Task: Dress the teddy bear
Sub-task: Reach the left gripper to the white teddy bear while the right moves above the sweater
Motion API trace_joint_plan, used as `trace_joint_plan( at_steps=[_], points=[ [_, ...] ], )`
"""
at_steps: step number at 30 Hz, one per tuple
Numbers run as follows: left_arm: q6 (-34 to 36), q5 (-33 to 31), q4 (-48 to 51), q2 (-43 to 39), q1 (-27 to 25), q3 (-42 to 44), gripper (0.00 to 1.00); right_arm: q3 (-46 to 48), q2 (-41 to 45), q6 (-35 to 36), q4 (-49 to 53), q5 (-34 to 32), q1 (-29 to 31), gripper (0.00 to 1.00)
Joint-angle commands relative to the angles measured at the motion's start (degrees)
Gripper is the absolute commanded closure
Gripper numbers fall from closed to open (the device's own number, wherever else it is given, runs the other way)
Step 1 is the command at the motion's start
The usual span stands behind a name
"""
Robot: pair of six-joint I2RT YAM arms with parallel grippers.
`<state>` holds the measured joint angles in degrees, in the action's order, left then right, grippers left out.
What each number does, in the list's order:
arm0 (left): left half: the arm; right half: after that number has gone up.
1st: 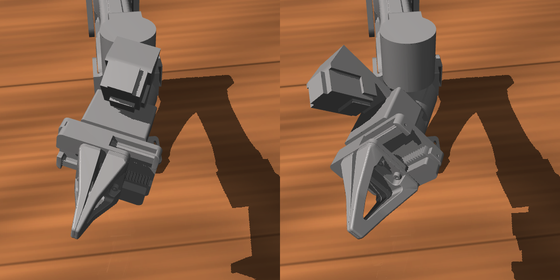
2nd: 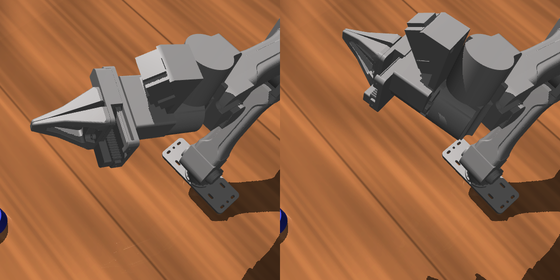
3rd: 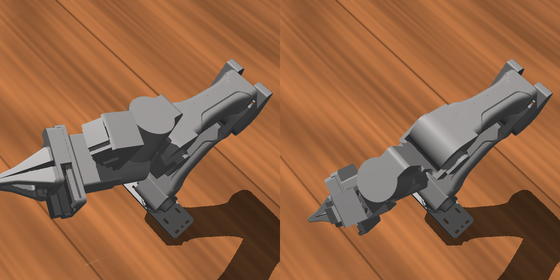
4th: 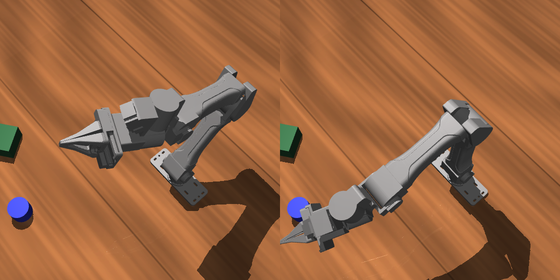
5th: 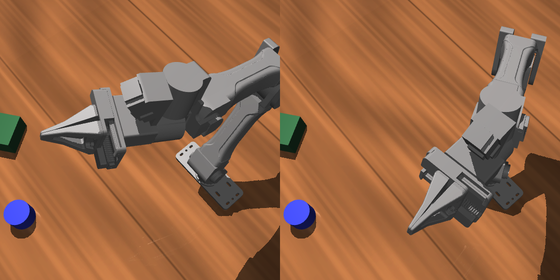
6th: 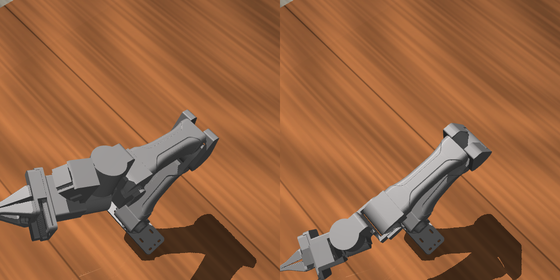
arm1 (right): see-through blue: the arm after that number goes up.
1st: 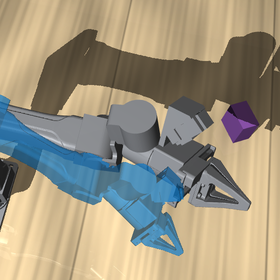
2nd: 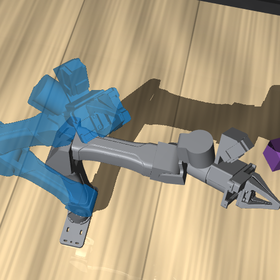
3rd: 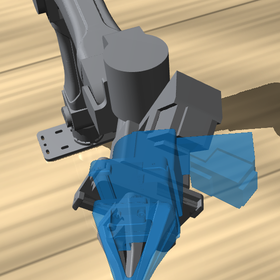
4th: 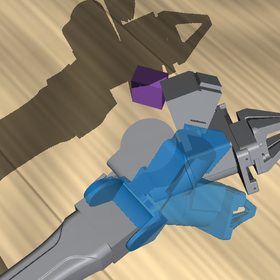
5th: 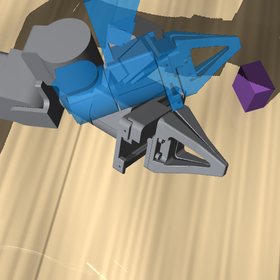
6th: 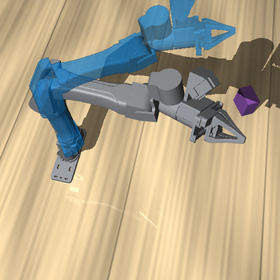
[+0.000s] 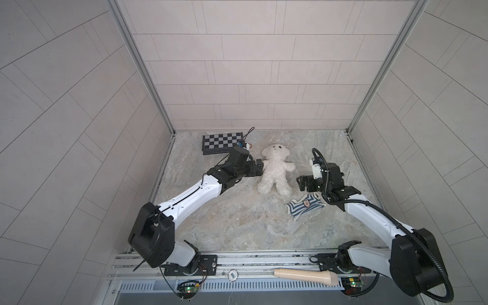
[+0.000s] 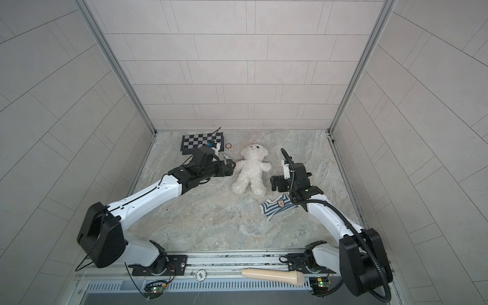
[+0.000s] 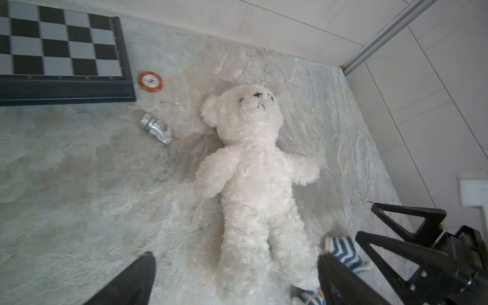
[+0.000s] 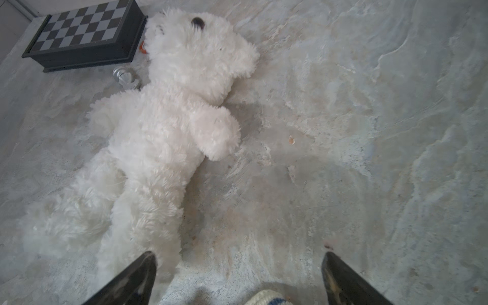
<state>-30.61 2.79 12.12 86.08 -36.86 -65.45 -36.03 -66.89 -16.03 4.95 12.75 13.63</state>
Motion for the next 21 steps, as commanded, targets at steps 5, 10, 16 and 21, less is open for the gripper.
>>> trace_joint_plan(
  at_steps=[5,10,16,21],
  points=[
    [2.1,-7.0,12.5,15.9,-6.4,-16.9,0.08,3.2,3.3,-2.0,0.5,1.0,1.2,0.01],
    [3.2,-11.8,18.5,25.5,-8.0,-27.1,0.07,3.3,4.0,-1.5,1.1,0.7,1.2,0.0],
    [4.8,-13.5,22.8,33.7,-8.3,-35.8,0.07,3.9,4.7,-2.1,-0.5,-0.2,1.1,0.0],
    [5.4,-14.2,25.5,39.6,-9.2,-40.2,0.07,3.8,4.7,-2.6,-0.9,-0.7,1.1,0.01]
  ],
)
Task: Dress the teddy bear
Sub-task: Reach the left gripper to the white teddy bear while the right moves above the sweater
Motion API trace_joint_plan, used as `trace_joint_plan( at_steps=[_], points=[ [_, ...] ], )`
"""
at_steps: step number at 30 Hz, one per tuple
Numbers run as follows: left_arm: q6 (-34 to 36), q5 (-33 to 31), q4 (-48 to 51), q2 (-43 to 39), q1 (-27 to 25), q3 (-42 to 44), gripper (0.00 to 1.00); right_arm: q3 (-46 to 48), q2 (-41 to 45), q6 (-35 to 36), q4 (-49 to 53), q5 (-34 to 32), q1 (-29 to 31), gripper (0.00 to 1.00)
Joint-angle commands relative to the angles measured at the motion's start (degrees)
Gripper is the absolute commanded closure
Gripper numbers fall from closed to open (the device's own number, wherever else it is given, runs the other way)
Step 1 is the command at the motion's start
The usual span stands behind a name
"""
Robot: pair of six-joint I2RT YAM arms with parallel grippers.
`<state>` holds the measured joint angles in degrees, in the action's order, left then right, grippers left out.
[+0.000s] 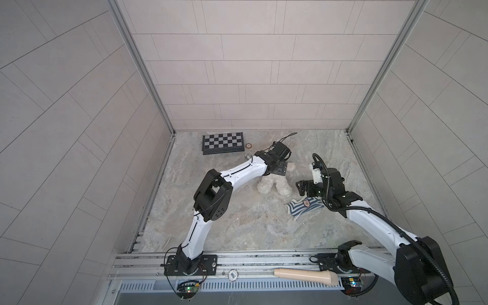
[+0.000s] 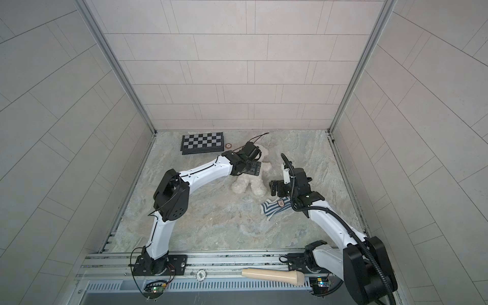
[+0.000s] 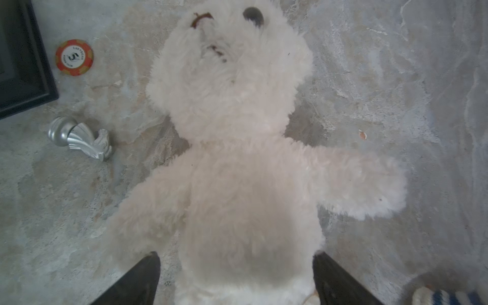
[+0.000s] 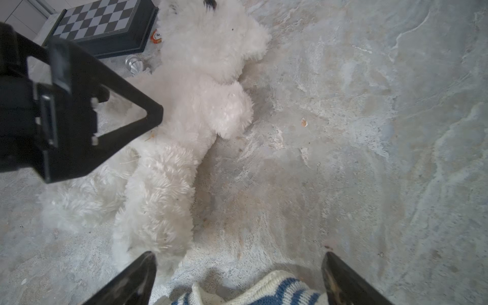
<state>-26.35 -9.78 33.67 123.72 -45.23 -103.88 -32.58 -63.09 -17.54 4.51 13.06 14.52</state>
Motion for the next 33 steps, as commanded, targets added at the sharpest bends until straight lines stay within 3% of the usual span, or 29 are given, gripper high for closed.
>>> trace_joint_plan(
  at_steps=[1,4,7,14,19,24,33],
  points=[
    [1.0,-1.3,3.7,2.5,-0.8,-1.8,0.07,0.2,0.9,-1.2,-0.4,-1.0,0.2,0.01],
    [1.2,-0.7,3.5,4.0,-0.8,-1.8,0.09,0.2,1.3,-1.6,-0.1,-1.3,0.3,0.01],
    [1.6,-0.6,3.5,4.6,-0.8,-1.4,0.18,0.3,2.2,-2.0,0.4,-1.7,0.3,0.0],
    [2.5,-1.1,0.1,-1.7,0.3,5.3,0.7,-0.3,4.3,-2.2,2.6,-2.7,0.3,0.0],
    [5.5,-0.1,-4.8,-13.3,2.5,15.2,0.97,-0.7,5.1,-2.7,4.0,-2.8,0.3,0.01],
    [10.4,3.8,-2.8,-25.6,2.6,25.1,0.99,-0.5,7.0,-3.4,5.6,-2.9,0.5,0.0],
    [16.4,9.9,-0.4,-43.2,-4.0,47.5,0.94,1.3,10.9,-4.9,4.9,-3.9,0.7,0.0]
  ],
)
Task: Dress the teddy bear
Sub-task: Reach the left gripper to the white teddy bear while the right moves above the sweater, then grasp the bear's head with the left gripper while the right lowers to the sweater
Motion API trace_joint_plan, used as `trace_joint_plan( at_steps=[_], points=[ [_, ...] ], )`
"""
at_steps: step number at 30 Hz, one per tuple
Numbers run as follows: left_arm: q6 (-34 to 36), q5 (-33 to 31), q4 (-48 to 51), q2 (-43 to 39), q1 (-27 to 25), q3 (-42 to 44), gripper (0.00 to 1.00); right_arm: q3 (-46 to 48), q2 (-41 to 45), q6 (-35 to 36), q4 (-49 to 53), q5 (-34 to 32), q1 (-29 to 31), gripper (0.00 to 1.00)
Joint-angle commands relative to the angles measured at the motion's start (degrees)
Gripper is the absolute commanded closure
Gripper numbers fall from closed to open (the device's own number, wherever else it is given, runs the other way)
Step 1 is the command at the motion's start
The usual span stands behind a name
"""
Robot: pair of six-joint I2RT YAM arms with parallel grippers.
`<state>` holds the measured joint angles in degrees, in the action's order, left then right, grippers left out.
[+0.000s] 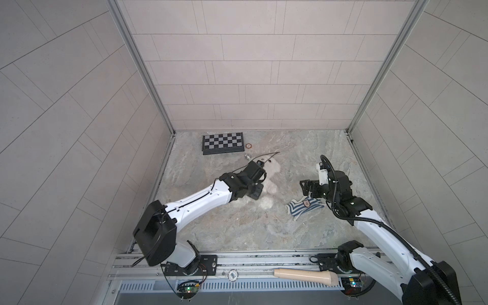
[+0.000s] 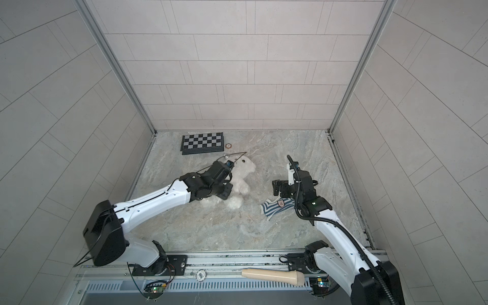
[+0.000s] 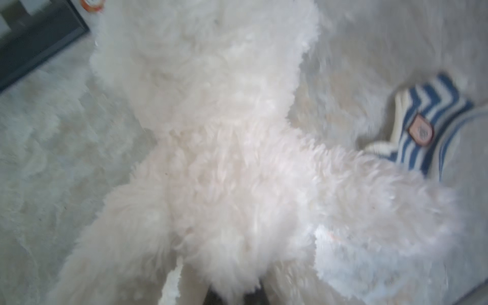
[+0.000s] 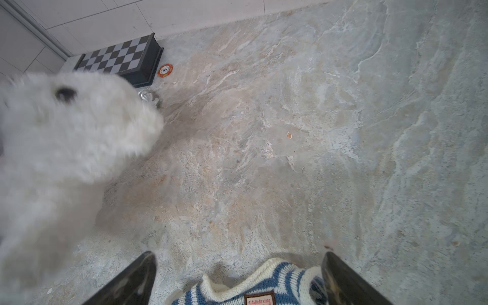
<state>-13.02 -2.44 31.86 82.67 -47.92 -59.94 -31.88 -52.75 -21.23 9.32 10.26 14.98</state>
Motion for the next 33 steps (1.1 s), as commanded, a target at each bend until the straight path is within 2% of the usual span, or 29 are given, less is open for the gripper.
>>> trace_joint_plan(
  at_steps=[1,5,7,9,13,16,20,23,27,33],
  points=[
    [3.0,3.3,1.0,-2.9,-1.5,5.0,0.93,0.5,0.3,-1.1,-0.2,-1.0,0.2,0.0],
    [2.7,4.8,0.2,-2.2,-1.5,8.0,0.9,0.0,-1.2,-1.3,-1.1,-0.1,0.3,0.0],
    [2.5,2.9,1.7,0.8,-1.5,7.4,0.86,0.0,-1.4,-1.4,-1.5,0.4,0.3,0.01],
    [1.7,0.0,2.9,3.2,-1.5,6.4,0.71,-0.1,-0.9,-1.5,-1.1,0.3,0.3,0.01],
    [0.3,-2.1,5.5,3.4,-1.4,3.9,0.27,-0.7,1.8,-1.4,0.6,0.0,0.3,0.01],
    [-0.8,-2.0,7.2,-0.3,-1.4,2.7,0.13,-1.5,3.2,-0.9,2.2,0.0,0.3,0.01],
    [-3.2,0.8,6.6,-4.7,-1.4,0.7,0.05,-2.2,3.4,0.0,3.3,-0.3,0.3,0.0],
    [-4.9,2.9,2.6,-3.9,-1.5,-1.3,0.01,-2.4,3.0,0.1,3.0,0.0,0.3,0.0],
    [-5.5,2.0,1.0,4.1,-1.6,-7.0,0.0,-2.0,2.5,-0.3,2.2,0.5,0.3,0.0],
    [-4.3,-3.0,2.8,13.5,-1.2,-12.5,0.0,-0.8,2.8,-0.5,1.5,0.4,0.3,0.01]
  ],
)
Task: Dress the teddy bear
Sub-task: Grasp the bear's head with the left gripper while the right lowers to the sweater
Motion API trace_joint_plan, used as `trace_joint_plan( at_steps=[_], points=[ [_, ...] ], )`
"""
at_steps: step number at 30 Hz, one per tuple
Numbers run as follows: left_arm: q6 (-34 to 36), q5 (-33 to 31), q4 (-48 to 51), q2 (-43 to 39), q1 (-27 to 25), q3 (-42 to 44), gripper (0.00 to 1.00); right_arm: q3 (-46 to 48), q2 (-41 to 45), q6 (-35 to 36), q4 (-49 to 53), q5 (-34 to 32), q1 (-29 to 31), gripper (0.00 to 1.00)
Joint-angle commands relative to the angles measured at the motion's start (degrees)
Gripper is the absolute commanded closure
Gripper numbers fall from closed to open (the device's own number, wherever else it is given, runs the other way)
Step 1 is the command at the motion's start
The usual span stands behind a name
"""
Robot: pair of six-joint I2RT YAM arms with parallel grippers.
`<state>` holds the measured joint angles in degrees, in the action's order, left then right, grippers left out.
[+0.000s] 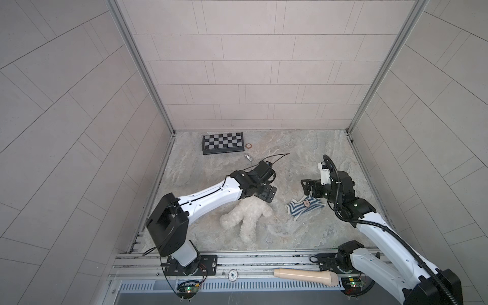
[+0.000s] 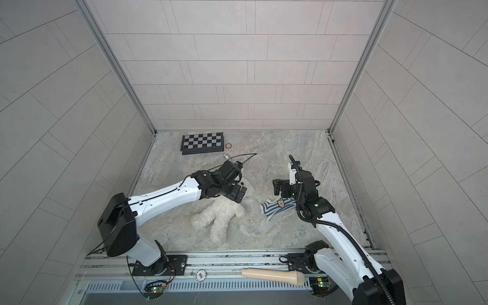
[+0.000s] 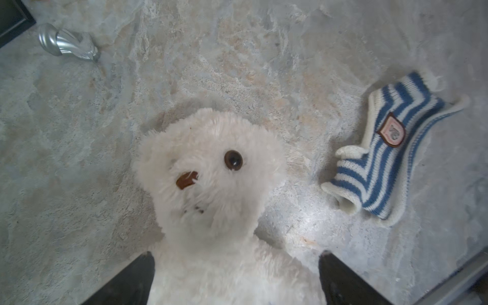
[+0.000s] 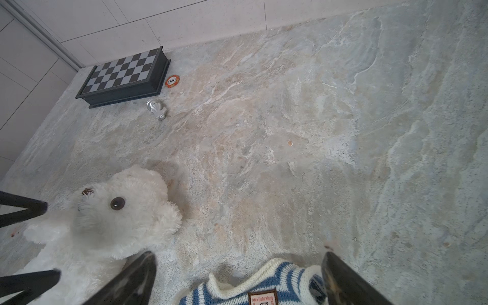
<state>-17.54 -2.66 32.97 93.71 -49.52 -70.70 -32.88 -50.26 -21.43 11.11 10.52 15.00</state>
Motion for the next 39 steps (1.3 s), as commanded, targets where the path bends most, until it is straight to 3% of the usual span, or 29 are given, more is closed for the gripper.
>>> trace_joint_plan(
  at_steps=[1,10,15,20,23,30,39],
  points=[
    [0.2,-3.3,1.8,3.2,0.3,-1.7,0.0,0.2,0.3,-0.1,-0.2,0.2,0.3,0.0],
    [-0.9,-2.0,-3.9,7.7,1.3,1.6,0.05,0.0,-2.2,1.1,-0.5,1.0,0.3,0.0],
    [-0.7,-2.1,-4.8,10.2,1.5,1.6,0.15,0.0,-2.5,1.4,-0.5,1.2,0.2,0.01],
    [0.2,-1.5,-6.4,10.3,1.8,2.1,0.33,0.2,-3.1,1.7,-0.5,1.4,0.2,0.01],
    [0.8,-0.5,-8.9,9.0,1.8,3.8,0.44,0.0,-3.7,1.8,-0.1,1.5,0.3,0.0],
    [2.9,-1.0,-11.1,6.0,1.7,6.4,0.56,0.5,-4.8,1.5,0.6,2.7,0.5,0.01],
    [2.4,0.1,-19.9,-5.4,1.7,16.8,0.75,-5.4,-6.9,5.7,13.9,-3.7,8.2,0.0]
  ],
)
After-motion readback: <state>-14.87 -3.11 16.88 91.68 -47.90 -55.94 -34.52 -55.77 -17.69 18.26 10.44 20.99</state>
